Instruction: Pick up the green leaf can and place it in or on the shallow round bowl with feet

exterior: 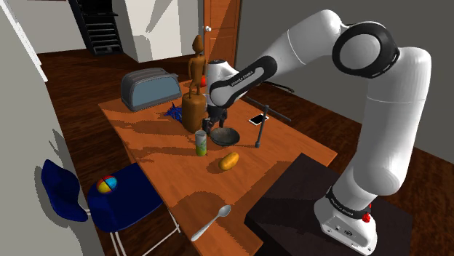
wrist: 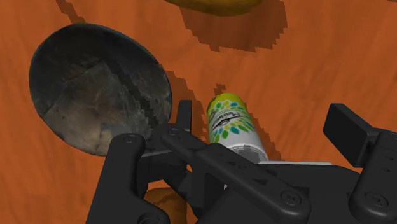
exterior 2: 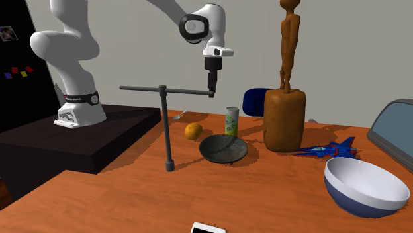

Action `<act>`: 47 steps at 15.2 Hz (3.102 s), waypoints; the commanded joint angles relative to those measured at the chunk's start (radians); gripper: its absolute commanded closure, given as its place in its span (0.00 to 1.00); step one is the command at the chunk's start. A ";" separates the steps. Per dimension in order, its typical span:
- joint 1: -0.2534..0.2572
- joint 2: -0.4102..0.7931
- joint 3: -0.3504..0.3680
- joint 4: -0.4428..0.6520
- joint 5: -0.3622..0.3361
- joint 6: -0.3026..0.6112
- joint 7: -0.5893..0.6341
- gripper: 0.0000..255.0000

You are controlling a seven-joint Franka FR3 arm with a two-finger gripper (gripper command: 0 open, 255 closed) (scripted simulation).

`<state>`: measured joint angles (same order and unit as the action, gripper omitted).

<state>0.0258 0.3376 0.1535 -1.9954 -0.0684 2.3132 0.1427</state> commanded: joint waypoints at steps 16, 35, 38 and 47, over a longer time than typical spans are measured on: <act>0.039 0.352 -0.031 0.298 -0.049 0.079 0.032 0.00; 0.036 0.324 -0.028 0.295 -0.045 0.053 0.030 1.00; 0.034 0.296 -0.025 0.294 -0.041 0.027 0.027 1.00; 0.028 0.221 -0.016 0.304 -0.029 -0.058 0.020 1.00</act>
<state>0.0543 0.5673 0.1367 -1.6945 -0.0985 2.2667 0.1631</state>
